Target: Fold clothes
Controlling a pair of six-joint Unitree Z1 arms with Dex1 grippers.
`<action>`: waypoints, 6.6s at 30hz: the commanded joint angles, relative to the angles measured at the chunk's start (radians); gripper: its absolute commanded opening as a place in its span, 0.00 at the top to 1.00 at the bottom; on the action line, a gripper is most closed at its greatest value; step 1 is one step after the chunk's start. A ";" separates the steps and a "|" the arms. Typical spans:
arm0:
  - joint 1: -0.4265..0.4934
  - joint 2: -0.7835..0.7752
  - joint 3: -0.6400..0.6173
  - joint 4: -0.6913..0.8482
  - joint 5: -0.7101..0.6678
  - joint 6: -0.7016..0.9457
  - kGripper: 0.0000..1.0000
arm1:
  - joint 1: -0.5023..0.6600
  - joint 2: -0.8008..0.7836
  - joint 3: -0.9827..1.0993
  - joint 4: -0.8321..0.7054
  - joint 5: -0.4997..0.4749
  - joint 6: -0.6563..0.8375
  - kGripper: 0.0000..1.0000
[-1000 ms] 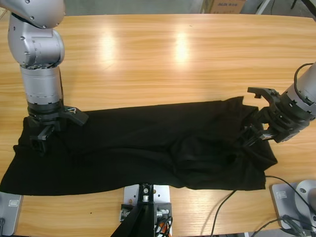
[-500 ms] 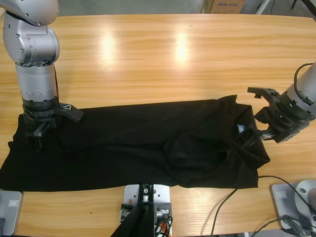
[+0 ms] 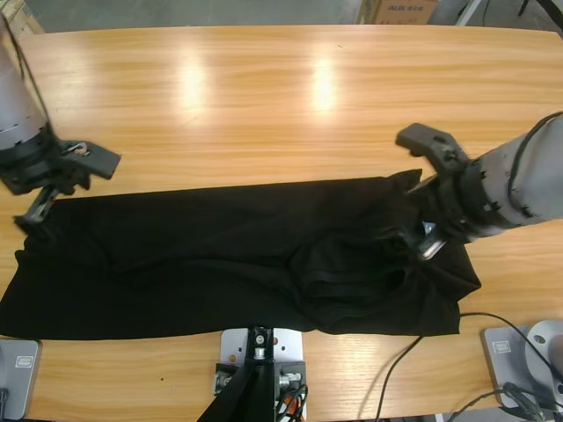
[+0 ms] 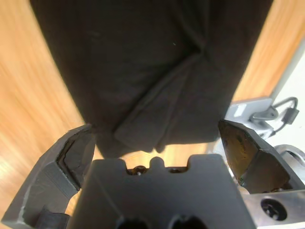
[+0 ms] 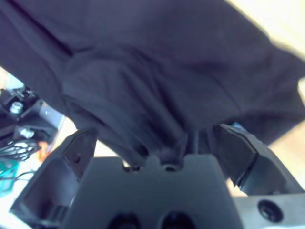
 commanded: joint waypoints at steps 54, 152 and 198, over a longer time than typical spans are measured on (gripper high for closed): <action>0.000 0.099 0.056 -0.041 -0.129 -0.356 0.00 | 0.043 0.124 -0.091 -0.063 -0.302 -0.511 0.11; 0.267 0.119 0.120 -0.132 -0.168 -0.767 0.25 | 0.043 0.168 0.078 -0.224 -0.265 -0.420 0.13; 0.014 0.262 0.077 0.076 -0.258 -0.687 0.17 | 0.043 0.155 0.098 -0.239 -0.260 -0.411 0.13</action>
